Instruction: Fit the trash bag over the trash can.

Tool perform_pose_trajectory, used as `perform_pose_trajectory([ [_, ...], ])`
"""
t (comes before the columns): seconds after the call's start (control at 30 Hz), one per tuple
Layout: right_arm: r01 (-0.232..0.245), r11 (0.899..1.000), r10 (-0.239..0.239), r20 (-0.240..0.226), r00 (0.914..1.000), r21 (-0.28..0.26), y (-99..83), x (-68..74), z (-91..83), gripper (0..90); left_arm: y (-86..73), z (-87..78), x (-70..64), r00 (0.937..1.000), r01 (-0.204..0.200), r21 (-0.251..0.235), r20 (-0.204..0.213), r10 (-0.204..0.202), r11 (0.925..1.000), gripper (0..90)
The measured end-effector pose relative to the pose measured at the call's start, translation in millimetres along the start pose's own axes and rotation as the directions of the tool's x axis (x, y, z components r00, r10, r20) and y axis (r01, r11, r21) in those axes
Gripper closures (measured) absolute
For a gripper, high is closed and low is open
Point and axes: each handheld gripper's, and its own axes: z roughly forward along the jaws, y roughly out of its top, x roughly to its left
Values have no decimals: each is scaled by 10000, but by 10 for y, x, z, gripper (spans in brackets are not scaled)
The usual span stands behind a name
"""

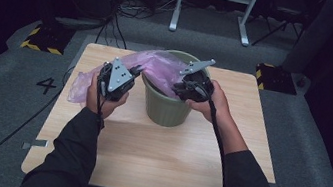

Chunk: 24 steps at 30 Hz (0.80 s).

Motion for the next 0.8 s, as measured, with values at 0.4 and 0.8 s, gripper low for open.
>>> perform_pose_trajectory([
  [0.4,97,9914,-69,212,9998,-1306,-103,-45,-267,430,21,50,64,9994,-96,358,-342,108,9993,893],
  [0.8,-304,9995,305,257,9992,-10,-220,-183,-192,770,75,92,-6,9987,-517,514,-5,518,9973,893],
])
